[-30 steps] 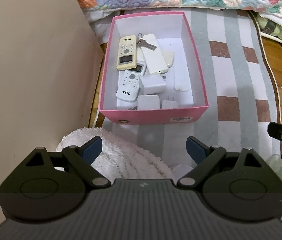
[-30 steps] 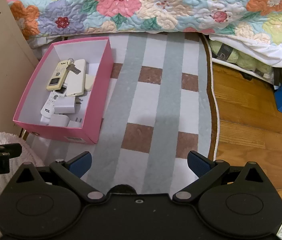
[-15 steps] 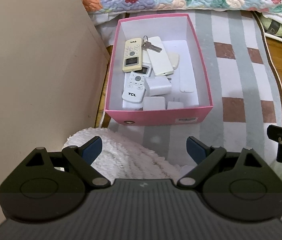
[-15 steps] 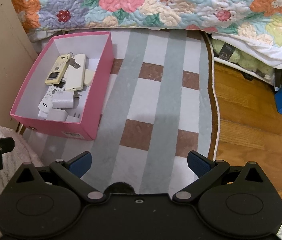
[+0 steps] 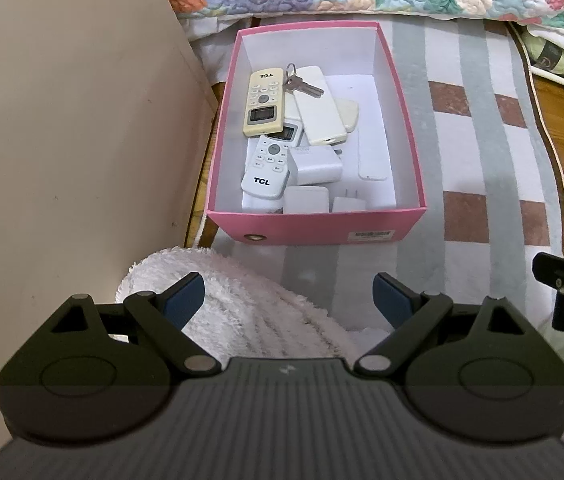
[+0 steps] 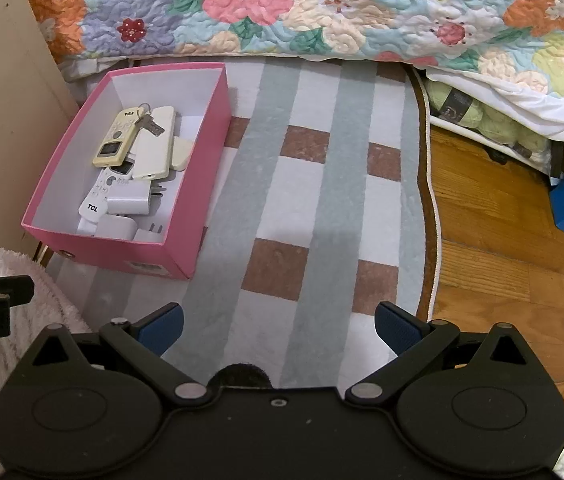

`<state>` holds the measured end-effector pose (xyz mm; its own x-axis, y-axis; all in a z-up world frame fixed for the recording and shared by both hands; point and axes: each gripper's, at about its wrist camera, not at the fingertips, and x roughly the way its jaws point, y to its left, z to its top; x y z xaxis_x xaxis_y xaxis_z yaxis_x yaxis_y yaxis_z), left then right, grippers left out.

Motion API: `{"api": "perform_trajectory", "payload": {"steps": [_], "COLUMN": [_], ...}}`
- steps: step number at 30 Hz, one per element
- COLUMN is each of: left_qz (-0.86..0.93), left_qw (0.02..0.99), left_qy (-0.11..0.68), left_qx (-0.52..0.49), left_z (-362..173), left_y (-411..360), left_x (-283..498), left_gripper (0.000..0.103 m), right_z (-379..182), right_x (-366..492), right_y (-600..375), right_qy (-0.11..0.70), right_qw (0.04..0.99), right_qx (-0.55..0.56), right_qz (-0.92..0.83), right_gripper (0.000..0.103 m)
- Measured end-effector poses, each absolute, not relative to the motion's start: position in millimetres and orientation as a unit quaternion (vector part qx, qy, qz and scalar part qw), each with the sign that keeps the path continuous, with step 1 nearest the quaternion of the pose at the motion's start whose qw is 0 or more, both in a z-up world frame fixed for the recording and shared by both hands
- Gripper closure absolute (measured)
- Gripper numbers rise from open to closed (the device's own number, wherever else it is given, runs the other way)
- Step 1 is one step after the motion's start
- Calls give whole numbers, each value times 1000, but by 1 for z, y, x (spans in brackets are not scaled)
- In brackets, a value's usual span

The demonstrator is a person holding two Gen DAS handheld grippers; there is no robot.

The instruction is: Organize rigid objects

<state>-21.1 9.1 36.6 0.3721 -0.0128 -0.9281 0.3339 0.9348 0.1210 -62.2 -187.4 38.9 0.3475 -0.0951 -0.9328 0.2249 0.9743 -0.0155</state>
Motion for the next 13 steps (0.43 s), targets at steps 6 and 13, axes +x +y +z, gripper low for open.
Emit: {"api": "perform_trajectory", "payload": {"steps": [6,13], "left_qz": [-102,-100], "left_qw": [818,820], "left_qy": [549,548], "left_qx": [134,127], "left_z": [37,38], "left_y": [12,16], "left_x": [-21,-20], "left_gripper": [9,8], "right_z": [42,43], "right_x": [-64,-65], "right_y": [-186,-187], "right_qy": [553,548], "right_qw": [826,828], "right_qx": [52,55], "right_qz": [-100,-106], "right_gripper": [0,0]}}
